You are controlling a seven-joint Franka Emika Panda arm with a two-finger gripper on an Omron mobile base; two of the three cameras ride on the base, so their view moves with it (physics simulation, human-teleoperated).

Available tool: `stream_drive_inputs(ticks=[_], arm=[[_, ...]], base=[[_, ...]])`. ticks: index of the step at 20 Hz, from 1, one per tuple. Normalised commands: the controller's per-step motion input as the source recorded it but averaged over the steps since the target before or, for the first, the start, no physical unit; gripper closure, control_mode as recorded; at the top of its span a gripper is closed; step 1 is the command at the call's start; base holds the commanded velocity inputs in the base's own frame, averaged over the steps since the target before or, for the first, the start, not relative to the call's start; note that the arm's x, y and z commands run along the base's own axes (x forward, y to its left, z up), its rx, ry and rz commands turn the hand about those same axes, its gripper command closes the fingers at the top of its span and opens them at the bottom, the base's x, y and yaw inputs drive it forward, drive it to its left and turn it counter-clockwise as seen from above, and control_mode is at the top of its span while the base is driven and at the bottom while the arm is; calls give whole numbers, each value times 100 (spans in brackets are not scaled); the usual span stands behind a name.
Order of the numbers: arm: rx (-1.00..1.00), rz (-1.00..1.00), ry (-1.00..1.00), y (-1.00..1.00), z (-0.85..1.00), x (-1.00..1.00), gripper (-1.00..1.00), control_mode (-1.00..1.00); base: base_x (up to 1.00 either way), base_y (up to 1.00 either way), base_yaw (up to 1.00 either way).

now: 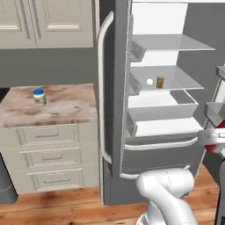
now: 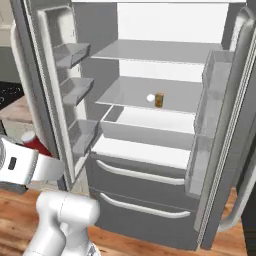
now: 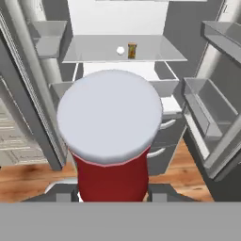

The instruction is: Place the mayonnaise and ketchup from the counter to the top shelf of the fridge. If the existing items in the fridge are on the top shelf, move them to other shelves.

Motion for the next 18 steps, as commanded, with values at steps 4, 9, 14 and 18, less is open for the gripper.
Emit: stream_drive_inputs(ticks=[4, 9, 14, 18], arm=[[0, 0, 0, 0, 0, 0, 100, 100], [0, 0, 0, 0, 0, 0, 100, 100], [0, 0, 0, 0, 0, 0, 100, 100], [0, 0, 0, 0, 0, 0, 100, 100]], base=[[65, -98, -6], [63, -66, -5], [57, -3, 2], [0, 3, 11]])
